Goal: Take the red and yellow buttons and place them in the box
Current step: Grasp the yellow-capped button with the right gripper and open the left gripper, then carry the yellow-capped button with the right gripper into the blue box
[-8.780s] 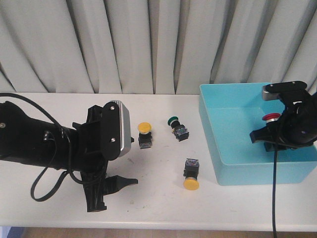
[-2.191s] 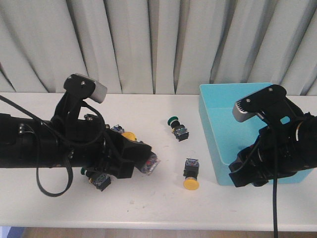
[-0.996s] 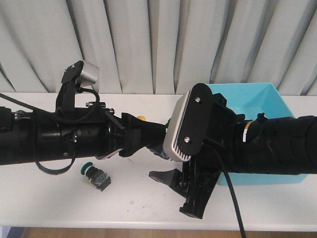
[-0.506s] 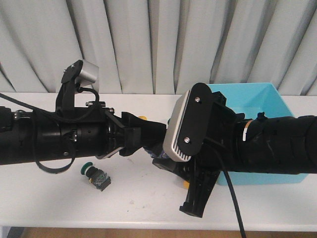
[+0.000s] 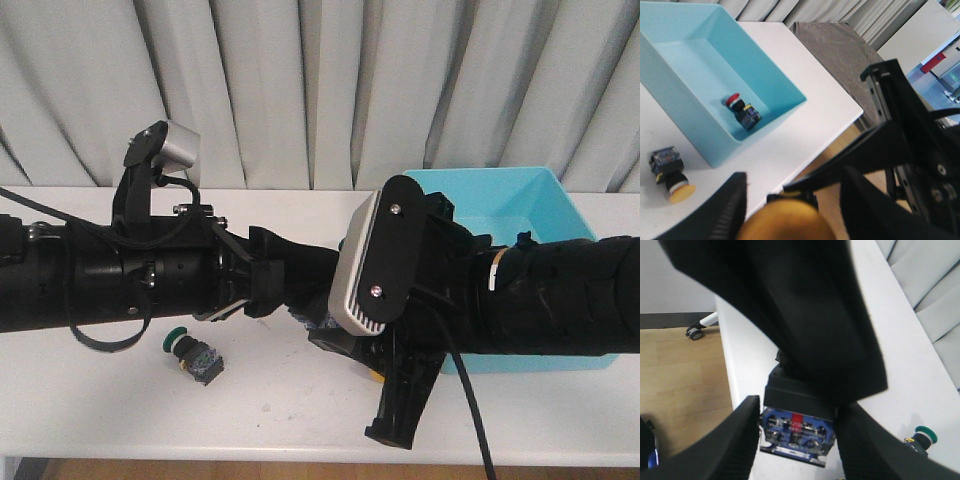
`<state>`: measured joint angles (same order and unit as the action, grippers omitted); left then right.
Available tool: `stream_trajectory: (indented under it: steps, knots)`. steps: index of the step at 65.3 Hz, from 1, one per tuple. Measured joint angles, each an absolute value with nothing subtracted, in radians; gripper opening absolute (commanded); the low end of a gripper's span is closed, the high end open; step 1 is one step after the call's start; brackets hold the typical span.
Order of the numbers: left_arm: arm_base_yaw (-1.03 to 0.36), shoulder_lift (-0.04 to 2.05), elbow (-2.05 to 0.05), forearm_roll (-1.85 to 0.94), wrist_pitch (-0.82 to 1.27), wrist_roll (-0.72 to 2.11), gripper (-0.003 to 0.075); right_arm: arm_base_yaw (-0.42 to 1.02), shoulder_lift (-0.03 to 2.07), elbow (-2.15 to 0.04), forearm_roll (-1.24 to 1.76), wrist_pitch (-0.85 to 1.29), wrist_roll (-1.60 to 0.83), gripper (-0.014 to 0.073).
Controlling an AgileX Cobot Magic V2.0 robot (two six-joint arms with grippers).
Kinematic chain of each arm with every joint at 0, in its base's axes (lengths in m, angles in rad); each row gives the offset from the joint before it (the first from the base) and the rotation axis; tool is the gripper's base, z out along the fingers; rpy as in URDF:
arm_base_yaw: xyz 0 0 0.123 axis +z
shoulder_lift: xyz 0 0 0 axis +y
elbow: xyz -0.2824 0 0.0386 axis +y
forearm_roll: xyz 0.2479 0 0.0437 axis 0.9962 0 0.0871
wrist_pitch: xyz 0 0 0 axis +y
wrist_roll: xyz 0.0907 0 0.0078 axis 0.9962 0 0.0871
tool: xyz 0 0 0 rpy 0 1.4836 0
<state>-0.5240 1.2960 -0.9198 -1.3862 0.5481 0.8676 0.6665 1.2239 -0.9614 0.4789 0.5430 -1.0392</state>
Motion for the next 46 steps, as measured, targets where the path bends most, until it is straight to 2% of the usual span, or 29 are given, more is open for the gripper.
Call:
stream_trajectory:
  steps: [5, 14, 24, 35, 46]
  knots:
    - [-0.524, 1.296, -0.920, -1.367, 0.548, 0.883, 0.0545, 0.667, 1.224, -0.961, 0.479, 0.548, -1.039, 0.0169]
    - [-0.524, 1.296, -0.920, -1.327, 0.548, 0.892, 0.0545, 0.663, 1.227, -0.961, 0.458, 0.566, -1.019, 0.0171]
    - [-0.524, 1.296, -0.920, -1.278, 0.541, 0.896, 0.0545, 0.604, 1.227, -0.961, 0.346, 0.597, -0.900, 0.0174]
    - [-0.524, 1.296, -0.920, -1.205, 0.527, 0.899, 0.0545, 0.480, 1.227, -0.961, 0.197, 0.649, -0.716, 0.0177]
    - [-0.524, 1.296, -0.920, -1.005, 0.518, 0.905, 0.0545, 0.291, 1.237, -0.970, 0.119, 0.692, -0.441, 0.0181]
